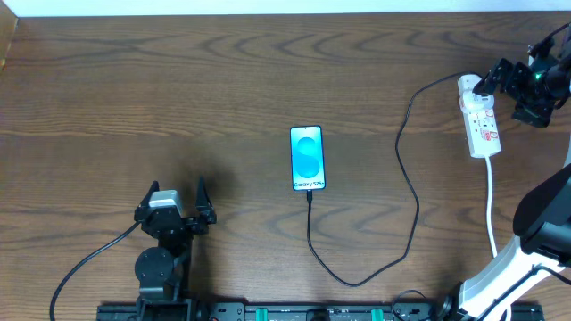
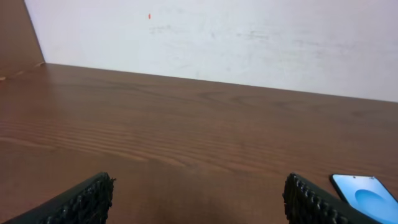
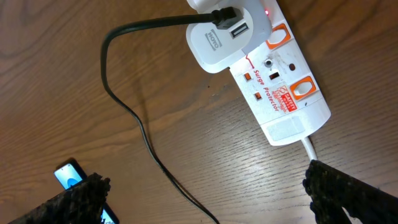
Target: Plug charger to phone and switch on socket
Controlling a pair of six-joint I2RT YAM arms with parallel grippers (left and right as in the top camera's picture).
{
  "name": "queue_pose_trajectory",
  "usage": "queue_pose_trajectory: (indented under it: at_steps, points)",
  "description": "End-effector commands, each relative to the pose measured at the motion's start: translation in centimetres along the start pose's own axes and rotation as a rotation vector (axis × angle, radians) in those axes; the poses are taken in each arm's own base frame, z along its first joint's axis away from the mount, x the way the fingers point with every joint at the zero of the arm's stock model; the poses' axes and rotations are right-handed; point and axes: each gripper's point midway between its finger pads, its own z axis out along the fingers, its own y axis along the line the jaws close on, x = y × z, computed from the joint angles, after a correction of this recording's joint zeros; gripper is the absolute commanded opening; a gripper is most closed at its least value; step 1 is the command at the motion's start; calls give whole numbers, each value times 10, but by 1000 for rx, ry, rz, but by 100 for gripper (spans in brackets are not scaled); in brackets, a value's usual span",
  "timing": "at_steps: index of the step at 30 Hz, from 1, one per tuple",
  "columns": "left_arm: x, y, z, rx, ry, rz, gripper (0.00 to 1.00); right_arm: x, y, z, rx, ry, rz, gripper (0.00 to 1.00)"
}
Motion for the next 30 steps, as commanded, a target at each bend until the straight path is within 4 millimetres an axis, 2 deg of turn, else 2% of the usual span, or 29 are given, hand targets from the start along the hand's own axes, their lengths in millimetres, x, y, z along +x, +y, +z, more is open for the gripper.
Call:
queue_pose_trajectory:
  at_steps: [1,30]
  points:
    - [17,2,1,-3,51,48,88,-3,6,-9,-10,-24,-3,99]
    - [17,2,1,-3,50,25,87,-3,6,-9,-11,-24,-3,99]
